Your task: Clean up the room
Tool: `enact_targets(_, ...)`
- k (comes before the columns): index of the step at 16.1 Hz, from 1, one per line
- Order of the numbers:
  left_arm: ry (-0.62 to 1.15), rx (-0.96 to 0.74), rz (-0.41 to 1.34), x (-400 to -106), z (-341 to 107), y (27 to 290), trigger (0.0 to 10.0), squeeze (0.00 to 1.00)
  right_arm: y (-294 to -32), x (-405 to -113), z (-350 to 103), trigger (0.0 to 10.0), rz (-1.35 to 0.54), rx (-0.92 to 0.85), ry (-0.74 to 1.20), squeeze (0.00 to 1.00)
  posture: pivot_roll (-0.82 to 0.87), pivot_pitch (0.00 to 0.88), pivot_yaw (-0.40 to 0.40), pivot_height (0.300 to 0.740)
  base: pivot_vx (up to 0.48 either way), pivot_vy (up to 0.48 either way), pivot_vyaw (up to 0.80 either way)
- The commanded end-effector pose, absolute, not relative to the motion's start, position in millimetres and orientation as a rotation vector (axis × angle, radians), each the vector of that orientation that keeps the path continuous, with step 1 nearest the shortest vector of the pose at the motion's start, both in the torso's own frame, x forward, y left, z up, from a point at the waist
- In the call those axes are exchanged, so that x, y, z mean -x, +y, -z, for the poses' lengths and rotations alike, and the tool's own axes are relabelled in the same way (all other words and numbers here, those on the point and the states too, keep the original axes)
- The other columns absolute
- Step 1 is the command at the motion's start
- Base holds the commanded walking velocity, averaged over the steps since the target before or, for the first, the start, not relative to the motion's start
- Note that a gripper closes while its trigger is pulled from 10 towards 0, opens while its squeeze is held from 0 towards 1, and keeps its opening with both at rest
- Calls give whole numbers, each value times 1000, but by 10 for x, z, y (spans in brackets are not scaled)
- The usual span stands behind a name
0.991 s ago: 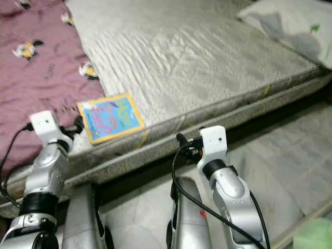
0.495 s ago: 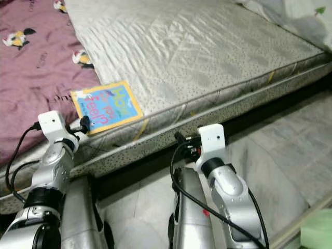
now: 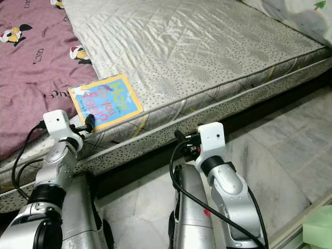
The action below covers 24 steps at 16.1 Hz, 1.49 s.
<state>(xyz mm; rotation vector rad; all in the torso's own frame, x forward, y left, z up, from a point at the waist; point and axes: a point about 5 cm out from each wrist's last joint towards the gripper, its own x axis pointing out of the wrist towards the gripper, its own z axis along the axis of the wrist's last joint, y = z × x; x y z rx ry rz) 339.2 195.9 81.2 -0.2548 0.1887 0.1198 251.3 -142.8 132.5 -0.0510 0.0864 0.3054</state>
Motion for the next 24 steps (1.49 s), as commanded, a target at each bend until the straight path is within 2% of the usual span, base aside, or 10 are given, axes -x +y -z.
enact_targets(1,210,277,-77,-3411,-784,1865,10000,0,-1470,-2514,-1300,10000,-292,70,97,0,-166,118,-25,444,0,0,0)
enact_targets(7,222,346,-1,-3480,-783,1725,10000,0,-1467,-2561,-1312,10000,-284,79,81,0,-174,101,-22,444,0,0,0)
enact_targets(8,228,375,20,-3483,-760,1715,0,0,-1466,-2567,-1316,10000,-280,81,77,0,-175,96,-20,444,0,0,0)
enact_targets(14,206,451,28,-3528,-801,1735,0,0,-1458,-2634,-1317,10000,-276,88,57,0,-169,70,-21,444,0,0,0)
enact_targets(24,166,669,4,-3582,-869,1825,0,0,-1408,-2828,-1330,10000,-269,111,3,0,-131,24,-36,444,0,0,0)
